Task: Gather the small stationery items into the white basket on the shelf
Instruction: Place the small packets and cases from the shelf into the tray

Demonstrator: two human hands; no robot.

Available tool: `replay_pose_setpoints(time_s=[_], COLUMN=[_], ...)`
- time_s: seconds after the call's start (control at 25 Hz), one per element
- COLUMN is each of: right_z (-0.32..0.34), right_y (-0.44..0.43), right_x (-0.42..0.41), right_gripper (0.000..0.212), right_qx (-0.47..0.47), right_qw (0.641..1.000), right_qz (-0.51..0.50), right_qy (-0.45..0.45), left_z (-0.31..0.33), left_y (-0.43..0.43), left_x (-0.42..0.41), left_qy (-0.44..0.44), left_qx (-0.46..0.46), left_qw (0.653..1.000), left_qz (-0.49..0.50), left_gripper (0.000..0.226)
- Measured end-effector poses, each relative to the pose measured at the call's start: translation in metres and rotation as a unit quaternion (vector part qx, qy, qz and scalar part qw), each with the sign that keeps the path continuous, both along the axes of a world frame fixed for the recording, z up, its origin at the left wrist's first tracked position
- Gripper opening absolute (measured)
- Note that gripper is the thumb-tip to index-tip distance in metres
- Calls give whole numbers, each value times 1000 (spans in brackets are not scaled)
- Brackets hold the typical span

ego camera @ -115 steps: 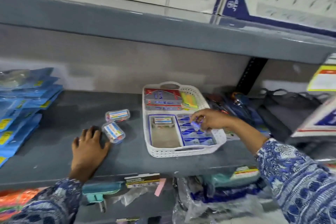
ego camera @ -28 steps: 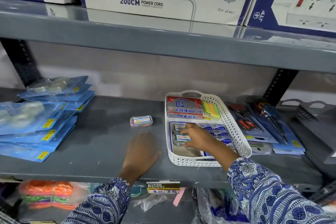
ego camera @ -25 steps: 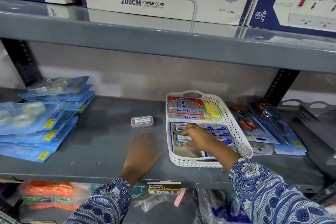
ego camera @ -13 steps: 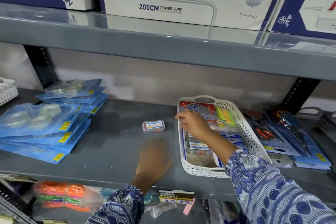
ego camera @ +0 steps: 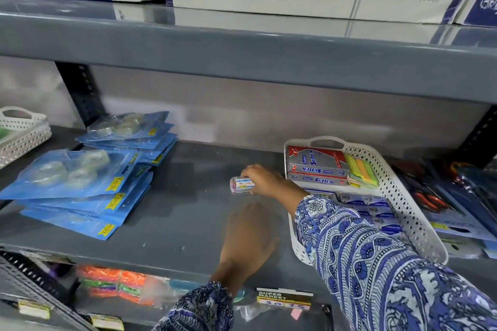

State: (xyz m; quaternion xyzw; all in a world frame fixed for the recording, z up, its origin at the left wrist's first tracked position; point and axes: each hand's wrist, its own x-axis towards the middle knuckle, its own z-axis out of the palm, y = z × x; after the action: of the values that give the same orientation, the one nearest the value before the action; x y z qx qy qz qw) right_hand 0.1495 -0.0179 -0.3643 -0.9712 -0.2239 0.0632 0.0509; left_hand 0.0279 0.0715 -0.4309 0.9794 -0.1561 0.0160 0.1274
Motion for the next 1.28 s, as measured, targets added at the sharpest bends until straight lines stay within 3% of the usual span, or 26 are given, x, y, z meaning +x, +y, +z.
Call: replay_pose_setpoints(time_s=[0.28,0.44,0.56,0.72,1.0,1.28], right_z=[46,83,77,44,24,26], right_y=[-22,-75,-122,-149,-139,-136], right_x=[-20,-57,-99,-137,-146,-146], right_gripper=[46,46,47,50,48,33], right_qx=[100,142,88,57,45,55], right_qw=[994,987,991,986,989,986], right_qz=[-6,-41,-99,-120,-104,-97], right_qy=[-52,-65,20,97,98,120], left_z=[2,0,0,-1,-2,-3], left_y=[0,1,1,0,0,0], left_x=[-1,0,-1,0,-1,-1], left_qy=[7,-3,-12,-23,-26,-28], left_qx=[8,-16,-27,-22,-18,-18], left_qw=[1000,1000,1000,999,999,999], left_qz=[4,3,-2,2,7,12], left_gripper=[70,76,91,92,92,92])
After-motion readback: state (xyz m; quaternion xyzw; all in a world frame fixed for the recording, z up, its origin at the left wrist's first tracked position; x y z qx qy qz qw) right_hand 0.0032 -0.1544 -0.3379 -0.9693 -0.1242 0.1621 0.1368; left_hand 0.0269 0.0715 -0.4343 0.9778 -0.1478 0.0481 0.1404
